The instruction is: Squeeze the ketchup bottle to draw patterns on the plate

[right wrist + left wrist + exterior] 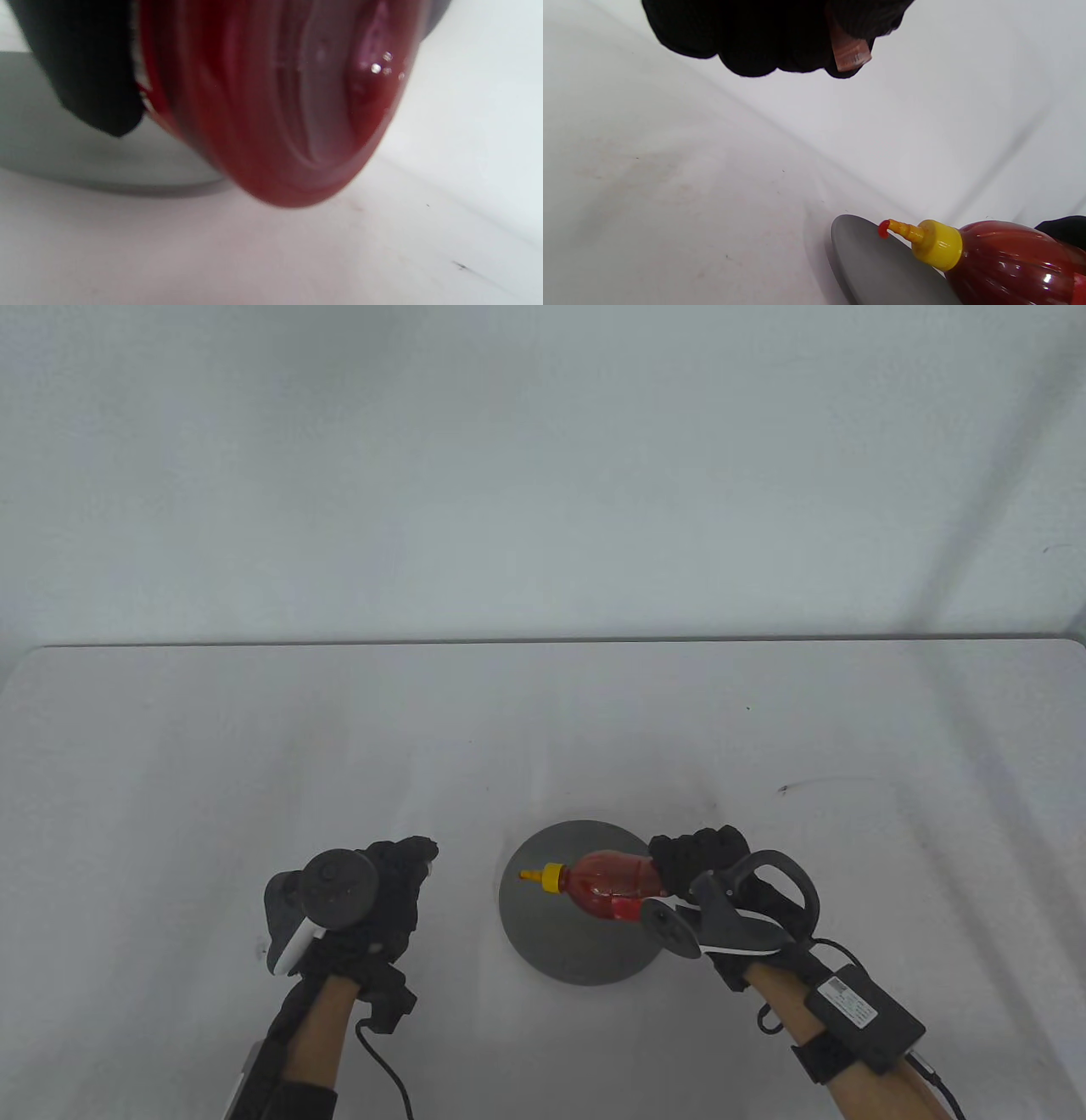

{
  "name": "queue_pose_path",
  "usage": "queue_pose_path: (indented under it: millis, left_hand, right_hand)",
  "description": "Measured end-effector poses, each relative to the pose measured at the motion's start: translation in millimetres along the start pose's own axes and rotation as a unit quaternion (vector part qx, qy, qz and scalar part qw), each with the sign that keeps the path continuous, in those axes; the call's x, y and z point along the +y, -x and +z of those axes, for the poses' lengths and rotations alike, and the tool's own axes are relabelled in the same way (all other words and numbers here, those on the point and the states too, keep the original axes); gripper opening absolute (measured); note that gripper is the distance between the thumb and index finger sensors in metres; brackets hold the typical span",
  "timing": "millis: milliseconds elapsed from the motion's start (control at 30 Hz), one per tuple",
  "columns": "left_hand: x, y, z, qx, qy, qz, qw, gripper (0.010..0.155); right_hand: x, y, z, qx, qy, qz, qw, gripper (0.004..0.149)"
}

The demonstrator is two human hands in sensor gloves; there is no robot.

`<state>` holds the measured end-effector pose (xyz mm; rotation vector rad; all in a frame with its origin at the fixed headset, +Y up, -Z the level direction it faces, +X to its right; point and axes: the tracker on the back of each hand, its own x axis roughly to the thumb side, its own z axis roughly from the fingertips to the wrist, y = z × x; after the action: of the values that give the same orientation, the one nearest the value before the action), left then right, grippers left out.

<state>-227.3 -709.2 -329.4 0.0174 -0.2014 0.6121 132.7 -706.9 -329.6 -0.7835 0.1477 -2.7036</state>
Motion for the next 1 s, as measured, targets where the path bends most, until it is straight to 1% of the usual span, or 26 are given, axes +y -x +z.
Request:
queue_pose_path:
  millis: [33,67,133,167,200,267,300,333,367,400,433,467,533,567,600,633,667,700,767,800,833,867,900,933,967,1000]
  left_hand:
    - [0,0,0,0.000,-0.001,0.000,1.000,0.047]
    - [0,0,0,0.000,-0.002,0.000,1.000,0.047]
    - [0,0,1,0.000,-0.004,0.000,1.000,0.047]
    - [1,1,1,0.000,-0.005,0.000,1.000,0.047]
    - [1,1,1,0.000,-0.006,0.000,1.000,0.047]
    - [1,1,1,0.000,-0.007,0.001,1.000,0.047]
    - [1,1,1,0.001,-0.007,0.000,1.000,0.047]
    - [1,1,1,0.001,-0.007,0.000,1.000,0.047]
    - [1,1,2,0.002,-0.007,-0.001,1.000,0.047]
    - [1,2,2,0.003,-0.008,-0.001,1.000,0.047]
    - [1,2,2,0.003,-0.008,-0.001,1.000,0.047]
    - [1,2,2,0.004,-0.008,0.000,1.000,0.047]
    - [1,2,2,0.005,-0.008,0.000,1.000,0.047]
    - [1,2,2,0.006,-0.009,0.000,1.000,0.047]
    - [1,2,2,0.006,-0.010,0.000,1.000,0.047]
    - [1,3,2,0.007,-0.009,-0.001,1.000,0.047]
    - [1,3,2,0.008,-0.011,-0.002,1.000,0.047]
    - [1,3,3,0.009,-0.012,-0.002,1.000,0.047]
    - [1,3,3,0.011,-0.013,-0.002,1.000,0.047]
    - [1,4,3,0.012,-0.013,-0.002,1.000,0.047]
    - [1,4,3,0.014,-0.014,-0.002,1.000,0.047]
    - [1,4,3,0.015,-0.014,-0.002,1.000,0.047]
    - [1,5,3,0.017,-0.014,0.000,1.000,0.047]
    - [0,5,2,0.018,-0.013,-0.001,1.000,0.047]
    - [0,5,2,0.018,-0.013,-0.003,1.000,0.047]
    - [0,5,1,0.018,-0.012,-0.004,1.000,0.047]
  right_hand:
    - [0,0,3,0.003,-0.011,0.003,1.000,0.097]
    - [0,-1,5,-0.002,0.001,0.007,1.000,0.096]
    - [1,-1,9,0.000,-0.016,-0.006,1.000,0.097]
    - [2,-2,11,-0.008,-0.001,-0.004,1.000,0.097]
    - [1,-3,12,-0.001,-0.019,-0.002,1.000,0.097]
    - [2,-4,18,-0.012,-0.004,0.005,1.000,0.097]
    - [3,-4,21,-0.005,-0.024,-0.001,1.000,0.097]
    - [4,-5,25,-0.010,-0.011,-0.004,1.000,0.097]
    - [4,-5,26,-0.011,-0.010,-0.005,1.000,0.097]
    - [5,-5,32,-0.005,-0.025,-0.014,1.000,0.097]
    - [6,-5,34,-0.012,-0.008,-0.010,1.000,0.096]
    - [5,-5,35,-0.008,-0.022,-0.007,1.000,0.096]
    - [7,-5,40,-0.016,-0.007,0.004,1.000,0.096]
    - [7,-4,41,-0.009,-0.029,0.001,1.000,0.096]
    - [8,-4,43,-0.009,-0.021,0.001,1.000,0.096]
    - [9,-3,41,-0.009,-0.013,0.004,1.000,0.096]
    - [9,-1,40,0.001,-0.026,0.003,1.000,0.096]
    - [11,1,39,-0.001,-0.010,0.007,1.000,0.096]
    - [12,5,34,0.016,-0.026,0.005,1.000,0.096]
    - [13,8,29,0.012,-0.008,0.004,1.000,0.096]
    - [13,11,25,0.026,-0.030,0.001,0.999,0.095]
    - [14,12,25,0.027,-0.029,0.000,0.999,0.096]
    - [15,15,20,0.022,-0.007,0.004,1.000,0.095]
    - [15,17,17,0.033,-0.028,0.002,0.999,0.095]
    - [16,18,16,0.033,-0.008,0.005,0.999,0.095]
    - [15,21,12,0.038,-0.010,0.001,0.999,0.095]
